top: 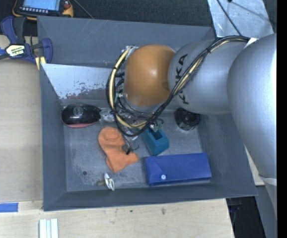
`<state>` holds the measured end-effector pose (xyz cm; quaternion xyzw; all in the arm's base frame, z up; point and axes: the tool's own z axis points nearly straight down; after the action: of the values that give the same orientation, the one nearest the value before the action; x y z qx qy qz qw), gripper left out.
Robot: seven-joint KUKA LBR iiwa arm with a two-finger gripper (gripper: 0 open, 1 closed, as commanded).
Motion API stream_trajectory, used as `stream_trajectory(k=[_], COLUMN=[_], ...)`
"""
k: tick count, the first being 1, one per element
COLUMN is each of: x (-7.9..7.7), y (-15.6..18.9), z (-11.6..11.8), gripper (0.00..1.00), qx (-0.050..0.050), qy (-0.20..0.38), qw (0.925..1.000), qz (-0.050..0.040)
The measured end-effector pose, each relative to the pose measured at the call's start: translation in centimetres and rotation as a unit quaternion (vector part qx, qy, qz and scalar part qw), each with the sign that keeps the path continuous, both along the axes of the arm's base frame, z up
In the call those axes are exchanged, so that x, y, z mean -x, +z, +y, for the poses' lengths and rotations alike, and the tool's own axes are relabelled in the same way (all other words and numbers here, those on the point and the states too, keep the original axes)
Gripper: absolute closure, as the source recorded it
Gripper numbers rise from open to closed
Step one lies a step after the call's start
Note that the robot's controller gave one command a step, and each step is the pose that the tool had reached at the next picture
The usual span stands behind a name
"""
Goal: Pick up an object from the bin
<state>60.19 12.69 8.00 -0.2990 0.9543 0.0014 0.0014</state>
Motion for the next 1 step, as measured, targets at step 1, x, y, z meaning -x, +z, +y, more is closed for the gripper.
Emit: stream_trajectory(k=[1], x=[-1.30], y=[-0.79], z=[3.93], gripper=[1.00], qx=[0.001], qy=[0.079], qw=[0.9969], qz=[-0.0025])
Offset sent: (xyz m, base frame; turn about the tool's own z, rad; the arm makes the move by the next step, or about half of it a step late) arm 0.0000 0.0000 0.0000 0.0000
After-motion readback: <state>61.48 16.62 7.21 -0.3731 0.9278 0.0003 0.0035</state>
